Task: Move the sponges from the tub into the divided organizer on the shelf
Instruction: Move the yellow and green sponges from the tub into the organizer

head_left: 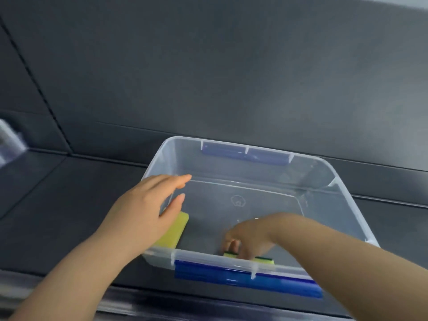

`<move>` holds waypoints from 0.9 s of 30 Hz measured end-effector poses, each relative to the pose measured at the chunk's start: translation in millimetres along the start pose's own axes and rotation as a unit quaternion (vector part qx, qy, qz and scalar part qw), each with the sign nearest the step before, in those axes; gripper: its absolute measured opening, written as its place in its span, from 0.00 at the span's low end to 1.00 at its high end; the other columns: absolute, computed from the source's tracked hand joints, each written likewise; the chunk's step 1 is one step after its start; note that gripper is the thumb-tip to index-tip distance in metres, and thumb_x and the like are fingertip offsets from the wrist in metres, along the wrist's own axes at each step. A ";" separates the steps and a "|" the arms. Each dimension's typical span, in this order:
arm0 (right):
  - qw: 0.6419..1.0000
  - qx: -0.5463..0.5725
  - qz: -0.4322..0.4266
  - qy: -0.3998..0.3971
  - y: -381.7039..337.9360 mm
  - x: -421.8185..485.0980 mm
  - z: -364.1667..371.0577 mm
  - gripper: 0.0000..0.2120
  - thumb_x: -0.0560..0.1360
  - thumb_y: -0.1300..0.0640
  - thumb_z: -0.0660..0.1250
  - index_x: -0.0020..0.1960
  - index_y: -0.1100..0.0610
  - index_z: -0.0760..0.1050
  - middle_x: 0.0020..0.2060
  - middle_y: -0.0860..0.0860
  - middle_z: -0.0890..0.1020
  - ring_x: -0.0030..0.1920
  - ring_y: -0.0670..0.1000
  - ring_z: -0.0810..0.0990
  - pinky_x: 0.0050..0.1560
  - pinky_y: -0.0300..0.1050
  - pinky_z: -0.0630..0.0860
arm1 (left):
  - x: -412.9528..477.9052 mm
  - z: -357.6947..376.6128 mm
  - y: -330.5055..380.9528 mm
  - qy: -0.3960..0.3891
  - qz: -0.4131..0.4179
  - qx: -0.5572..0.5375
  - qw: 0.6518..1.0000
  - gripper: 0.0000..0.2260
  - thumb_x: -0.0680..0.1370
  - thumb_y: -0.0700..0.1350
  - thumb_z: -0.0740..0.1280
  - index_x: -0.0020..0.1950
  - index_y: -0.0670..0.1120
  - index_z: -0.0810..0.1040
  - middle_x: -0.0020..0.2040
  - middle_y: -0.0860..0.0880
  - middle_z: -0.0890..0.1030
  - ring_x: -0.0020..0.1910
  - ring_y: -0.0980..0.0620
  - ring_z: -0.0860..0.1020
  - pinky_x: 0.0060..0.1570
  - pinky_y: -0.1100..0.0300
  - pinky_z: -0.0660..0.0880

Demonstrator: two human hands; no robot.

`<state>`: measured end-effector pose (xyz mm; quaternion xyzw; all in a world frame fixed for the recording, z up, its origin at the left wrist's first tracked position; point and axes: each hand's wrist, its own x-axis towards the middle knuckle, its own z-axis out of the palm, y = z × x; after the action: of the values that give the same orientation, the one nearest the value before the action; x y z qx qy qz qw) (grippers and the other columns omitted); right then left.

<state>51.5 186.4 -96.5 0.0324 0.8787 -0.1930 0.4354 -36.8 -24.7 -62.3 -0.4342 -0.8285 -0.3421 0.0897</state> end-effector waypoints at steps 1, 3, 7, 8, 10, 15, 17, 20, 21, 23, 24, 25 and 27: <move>1.000 -0.011 -0.010 0.010 -0.2 0.7 0.0 0.20 0.74 0.56 0.66 0.65 0.51 0.68 0.60 0.52 0.75 0.56 0.55 0.76 0.58 0.51 0.74 | -0.8 1.7 0.3 -0.005 -0.002 0.010 1.000 0.14 0.76 0.46 0.65 0.62 0.52 0.76 0.56 0.57 0.79 0.54 0.55 0.76 0.49 0.56 0.75; 0.996 -0.063 -0.019 0.064 0.8 -2.1 -2.0 0.24 0.73 0.55 0.67 0.66 0.48 0.65 0.59 0.52 0.75 0.54 0.54 0.74 0.53 0.45 0.71 | 0.7 4.0 0.4 -0.045 -0.013 0.039 0.998 0.16 0.77 0.49 0.63 0.65 0.57 0.73 0.56 0.60 0.77 0.55 0.58 0.75 0.48 0.58 0.74; 0.961 -0.094 0.005 0.258 11.1 -24.1 -13.1 0.29 0.71 0.56 0.63 0.69 0.41 0.58 0.60 0.50 0.73 0.55 0.54 0.73 0.50 0.44 0.71 | 23.9 9.8 -5.5 -0.218 -0.010 0.163 0.962 0.17 0.78 0.55 0.58 0.67 0.64 0.65 0.59 0.65 0.72 0.57 0.62 0.71 0.47 0.63 0.69; 0.951 -0.072 0.002 0.302 14.2 -32.9 -16.2 0.28 0.71 0.55 0.63 0.68 0.40 0.59 0.61 0.49 0.72 0.56 0.53 0.74 0.51 0.45 0.72 | 33.2 12.3 -7.8 -0.267 0.001 0.194 0.944 0.18 0.78 0.55 0.59 0.68 0.64 0.65 0.60 0.64 0.71 0.57 0.61 0.71 0.47 0.63 0.68; 0.928 -0.015 -0.018 0.372 20.1 -52.5 -17.6 0.26 0.72 0.54 0.64 0.67 0.40 0.61 0.61 0.46 0.72 0.54 0.51 0.74 0.52 0.44 0.73 | 51.8 19.9 -13.0 -0.370 0.006 0.239 0.898 0.21 0.77 0.54 0.62 0.69 0.62 0.63 0.62 0.60 0.72 0.56 0.58 0.71 0.46 0.62 0.68; 0.850 0.035 -0.050 0.523 27.7 -95.0 12.8 0.18 0.71 0.53 0.69 0.58 0.40 0.71 0.50 0.34 0.72 0.42 0.39 0.73 0.45 0.37 0.71 | 78.6 47.5 -23.9 -0.573 -0.022 0.314 0.757 0.37 0.72 0.52 0.71 0.75 0.56 0.55 0.68 0.51 0.69 0.63 0.49 0.70 0.56 0.57 0.69; 0.820 0.084 -0.064 0.562 25.6 -105.0 27.6 0.20 0.69 0.55 0.72 0.51 0.35 0.69 0.47 0.32 0.72 0.40 0.37 0.75 0.40 0.31 0.70 | 81.8 56.7 -26.5 -0.610 -0.022 0.327 0.721 0.40 0.70 0.53 0.73 0.75 0.56 0.52 0.70 0.51 0.66 0.63 0.47 0.70 0.58 0.53 0.70; 0.768 0.135 -0.077 0.622 24.0 -111.6 45.7 0.26 0.66 0.59 0.74 0.49 0.34 0.66 0.47 0.34 0.73 0.47 0.36 0.75 0.41 0.29 0.72 | 80.2 64.8 -26.7 -0.629 -0.020 0.340 0.698 0.42 0.66 0.54 0.75 0.73 0.56 0.54 0.67 0.50 0.67 0.57 0.46 0.72 0.54 0.51 0.73; 0.752 0.139 -0.077 0.639 23.7 -112.9 50.3 0.28 0.66 0.60 0.75 0.50 0.34 0.65 0.48 0.34 0.73 0.50 0.36 0.74 0.43 0.29 0.72 | 79.3 66.0 -25.6 -0.631 -0.016 0.345 0.695 0.41 0.65 0.55 0.76 0.71 0.55 0.56 0.65 0.50 0.68 0.55 0.46 0.73 0.52 0.51 0.74; 0.725 0.142 -0.077 0.670 24.0 -114.7 57.7 0.30 0.65 0.63 0.75 0.53 0.35 0.64 0.49 0.35 0.73 0.53 0.36 0.72 0.46 0.31 0.72 | 78.6 65.0 -21.0 -0.634 -0.003 0.360 0.685 0.38 0.65 0.58 0.75 0.69 0.53 0.61 0.63 0.50 0.68 0.51 0.48 0.72 0.47 0.53 0.73; 0.713 0.142 -0.077 0.682 24.6 -115.5 60.6 0.31 0.64 0.64 0.75 0.53 0.36 0.65 0.48 0.36 0.73 0.53 0.36 0.72 0.45 0.29 0.72 | 78.4 62.5 -17.3 -0.631 0.005 0.364 0.685 0.36 0.66 0.59 0.74 0.69 0.52 0.63 0.62 0.50 0.67 0.50 0.48 0.71 0.46 0.54 0.72; 0.702 0.141 -0.074 0.694 25.3 -116.4 62.5 0.31 0.64 0.64 0.75 0.54 0.37 0.65 0.48 0.36 0.73 0.52 0.35 0.72 0.46 0.25 0.71 | 78.3 58.8 -11.9 -0.619 0.014 0.358 0.699 0.34 0.67 0.59 0.73 0.68 0.51 0.64 0.62 0.49 0.66 0.50 0.49 0.71 0.46 0.55 0.71; 0.683 0.142 -0.072 0.713 26.6 -117.6 64.7 0.30 0.64 0.65 0.75 0.54 0.39 0.67 0.46 0.36 0.73 0.49 0.34 0.72 0.46 0.19 0.66 | 76.7 47.7 2.3 -0.548 0.028 0.311 0.776 0.28 0.70 0.57 0.71 0.65 0.50 0.67 0.59 0.50 0.66 0.48 0.50 0.70 0.45 0.57 0.69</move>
<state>179.0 200.3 -48.7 0.1577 0.8856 -0.2648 -0.3474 -74.5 57.4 -62.8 -0.5194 -0.7865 0.2327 -0.2398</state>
